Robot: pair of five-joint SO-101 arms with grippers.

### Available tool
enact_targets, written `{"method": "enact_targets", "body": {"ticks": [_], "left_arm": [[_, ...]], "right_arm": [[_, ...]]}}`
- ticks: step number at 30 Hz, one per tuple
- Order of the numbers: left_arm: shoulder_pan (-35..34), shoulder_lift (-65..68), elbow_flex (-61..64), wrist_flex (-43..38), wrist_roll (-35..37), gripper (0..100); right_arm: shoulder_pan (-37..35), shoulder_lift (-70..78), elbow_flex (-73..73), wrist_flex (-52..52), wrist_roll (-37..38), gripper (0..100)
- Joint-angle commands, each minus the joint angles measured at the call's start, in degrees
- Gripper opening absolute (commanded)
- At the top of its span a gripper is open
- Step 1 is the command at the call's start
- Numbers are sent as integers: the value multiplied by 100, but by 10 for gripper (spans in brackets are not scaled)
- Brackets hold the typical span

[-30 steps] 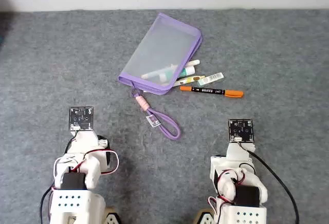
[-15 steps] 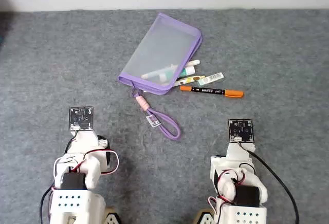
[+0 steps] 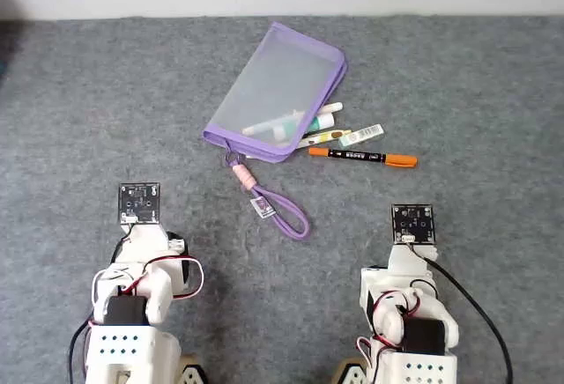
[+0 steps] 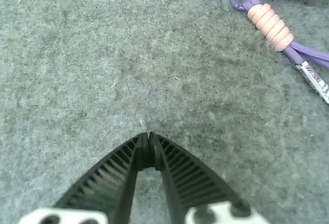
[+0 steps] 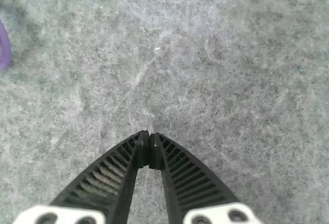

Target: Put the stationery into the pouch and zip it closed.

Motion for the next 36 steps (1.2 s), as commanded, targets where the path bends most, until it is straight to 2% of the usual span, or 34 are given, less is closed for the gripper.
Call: {"method": "enact_targets", "body": {"ticks": [1, 12, 16, 21, 23, 28, 36], "left_arm": [[-9, -79, -57, -105, 53, 13], [-9, -79, -57, -105, 53, 13], [-9, -79, -57, -105, 53, 13], [-9, -79, -57, -105, 53, 13], [-9, -79, -57, -105, 53, 13], [-9, -79, -57, -105, 53, 13], [-9, -79, -57, -105, 53, 13]], "right_arm": [[-57, -48, 105, 31, -44, 9], [110, -48, 18, -4, -26, 9], [681, -48, -598, -92, 255, 9], [664, -13, -1547, -479, 422, 8], [400, 207, -1934, -541, 501, 8], [-242, 1886, -3130, -593, 633, 8], [-1182, 5965, -5987, -312, 677, 8]]}}
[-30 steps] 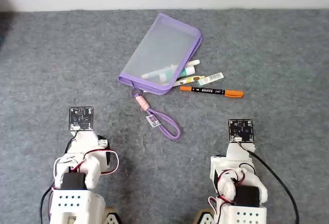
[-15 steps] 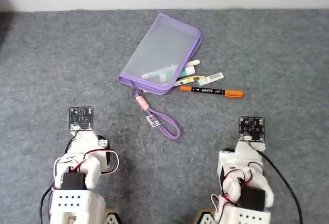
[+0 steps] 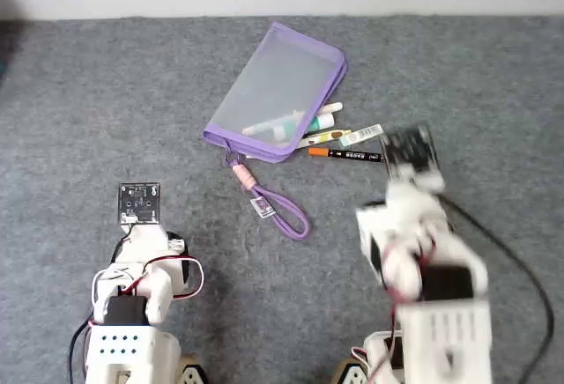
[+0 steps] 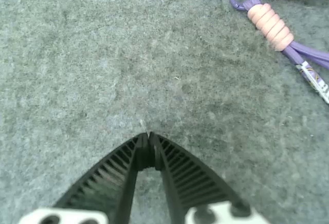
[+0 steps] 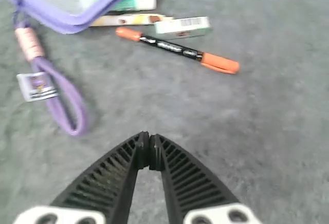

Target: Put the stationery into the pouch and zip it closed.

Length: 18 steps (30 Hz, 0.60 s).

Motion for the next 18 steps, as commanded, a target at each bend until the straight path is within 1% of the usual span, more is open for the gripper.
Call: {"method": "enact_targets", "body": {"ticks": [1, 5, 12, 14, 18], "left_arm": [[-9, -79, -57, -105, 53, 13], [-9, -79, -57, -105, 53, 13], [-9, -79, -57, -105, 53, 13], [-9, -79, -57, -105, 53, 13], [-9, -79, -57, -105, 53, 13]], "right_arm": [[-426, 2018, -1530, 198, 185, 9], [-760, 3565, -2602, 207, 738, 9], [-1499, 5235, -4246, 207, 835, 13], [-1710, 5640, -4615, 207, 835, 61], [-2035, 6448, -5240, 180, 800, 223]]}}
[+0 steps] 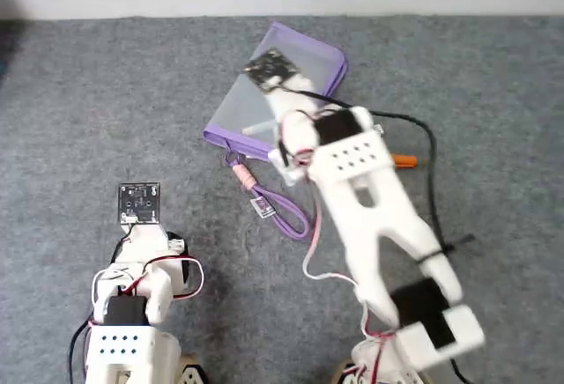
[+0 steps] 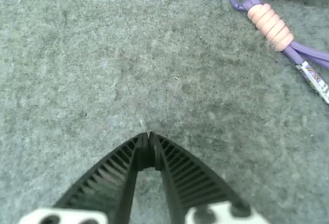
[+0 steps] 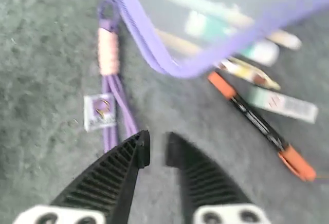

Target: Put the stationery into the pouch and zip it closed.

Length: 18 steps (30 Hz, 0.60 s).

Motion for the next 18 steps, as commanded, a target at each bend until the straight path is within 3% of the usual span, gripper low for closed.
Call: {"method": "enact_targets", "body": {"ticks": [1, 18], "left_arm": [[-9, -79, -57, -105, 53, 13], [-9, -79, -57, -105, 53, 13]], "right_arm": [[-286, 523, -782, 13, 26, 240], [-804, 4189, -4255, 462, 35, 209]]}}
